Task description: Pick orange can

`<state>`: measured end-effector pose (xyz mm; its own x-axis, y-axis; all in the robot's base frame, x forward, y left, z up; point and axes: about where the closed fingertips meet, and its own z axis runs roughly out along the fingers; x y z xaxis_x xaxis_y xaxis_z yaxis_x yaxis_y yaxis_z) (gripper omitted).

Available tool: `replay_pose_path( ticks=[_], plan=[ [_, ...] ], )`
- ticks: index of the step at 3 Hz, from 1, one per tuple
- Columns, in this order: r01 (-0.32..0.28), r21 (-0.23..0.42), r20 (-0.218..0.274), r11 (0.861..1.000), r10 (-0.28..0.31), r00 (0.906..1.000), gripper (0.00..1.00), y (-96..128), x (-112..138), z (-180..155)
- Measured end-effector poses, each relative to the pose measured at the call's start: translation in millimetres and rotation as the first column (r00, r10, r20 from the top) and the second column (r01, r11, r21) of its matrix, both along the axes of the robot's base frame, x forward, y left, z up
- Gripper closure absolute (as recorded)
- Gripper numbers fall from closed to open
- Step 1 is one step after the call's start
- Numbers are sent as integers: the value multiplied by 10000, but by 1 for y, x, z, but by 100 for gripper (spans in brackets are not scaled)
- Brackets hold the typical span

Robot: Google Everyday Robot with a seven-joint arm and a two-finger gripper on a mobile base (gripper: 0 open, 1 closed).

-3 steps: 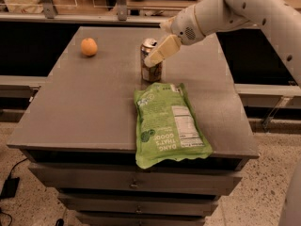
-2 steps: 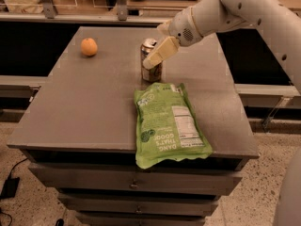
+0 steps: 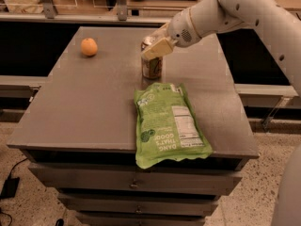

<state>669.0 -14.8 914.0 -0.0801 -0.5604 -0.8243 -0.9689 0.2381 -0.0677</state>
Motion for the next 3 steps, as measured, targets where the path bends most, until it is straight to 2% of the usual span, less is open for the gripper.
replay_pose_path(
  ticks=[1, 2, 3],
  plan=[
    [-174, 443, 243, 9989, 164, 9996, 80, 3, -5, 12],
    [2, 888, 1498, 9960, -135, 9886, 100, 3, -35, 73],
    [20, 891, 1527, 9960, -156, 9881, 100, 3, -36, 74]
  ],
)
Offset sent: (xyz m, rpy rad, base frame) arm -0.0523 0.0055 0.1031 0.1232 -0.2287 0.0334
